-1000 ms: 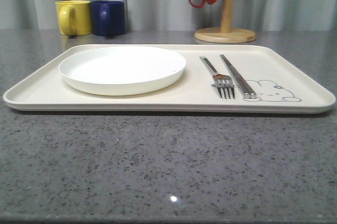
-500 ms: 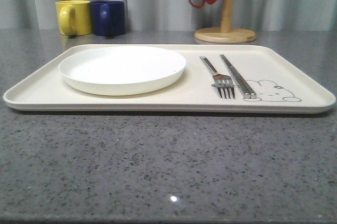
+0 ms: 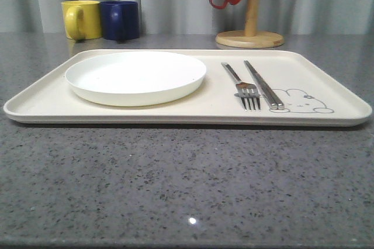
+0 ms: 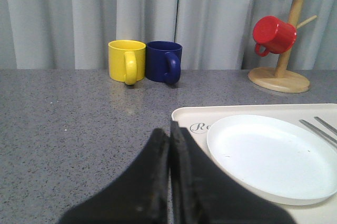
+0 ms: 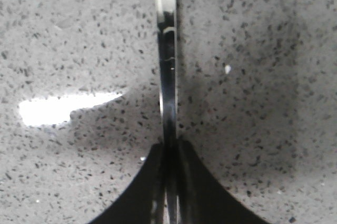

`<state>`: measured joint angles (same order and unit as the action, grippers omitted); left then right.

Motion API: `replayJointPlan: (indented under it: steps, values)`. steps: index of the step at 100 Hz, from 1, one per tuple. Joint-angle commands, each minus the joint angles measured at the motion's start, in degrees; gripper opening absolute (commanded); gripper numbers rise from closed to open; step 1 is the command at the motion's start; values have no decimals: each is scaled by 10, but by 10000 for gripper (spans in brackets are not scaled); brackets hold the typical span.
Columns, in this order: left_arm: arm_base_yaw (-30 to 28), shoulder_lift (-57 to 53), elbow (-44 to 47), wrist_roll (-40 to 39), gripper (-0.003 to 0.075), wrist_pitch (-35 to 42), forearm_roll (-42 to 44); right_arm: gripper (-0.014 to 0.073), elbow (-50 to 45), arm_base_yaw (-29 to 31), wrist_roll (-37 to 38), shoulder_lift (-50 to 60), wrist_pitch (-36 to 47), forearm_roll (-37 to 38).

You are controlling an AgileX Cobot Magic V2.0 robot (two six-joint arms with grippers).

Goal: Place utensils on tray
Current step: 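Grasp the silver spoon by its handle with the right gripper, then lower the spoon onto the tray beside the chopsticks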

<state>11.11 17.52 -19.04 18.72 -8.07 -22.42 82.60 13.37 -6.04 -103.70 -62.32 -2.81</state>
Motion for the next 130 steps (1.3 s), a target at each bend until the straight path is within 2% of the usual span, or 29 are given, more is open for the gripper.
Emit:
replayJointPlan:
  steps: [1, 29, 53, 74, 88, 105, 130]
  values:
    - [2, 4, -15, -3, -17, 41, -3, -60, 14, 3, 1, 26, -7, -24]
    - [2, 4, -15, -3, -17, 41, -3, -56, 14, -30, 44, 110, -32, -40]
    - [2, 4, -15, -3, -17, 41, -3, -56, 14, -140, 121, 164, -16, -38]
    - [2, 4, -15, -3, -17, 41, -3, -56, 13, -242, 189, 149, 26, -22]
    - [2, 4, -15, -3, -17, 41, -3, -56, 13, -289, 212, 125, 45, -16]
    - [2, 4, -15, -3, -17, 41, -3, -56, 13, -314, 241, 90, 53, 3]
    - [2, 4, -15, -3, -17, 41, -3, -56, 13, -314, 264, 60, 52, 22]
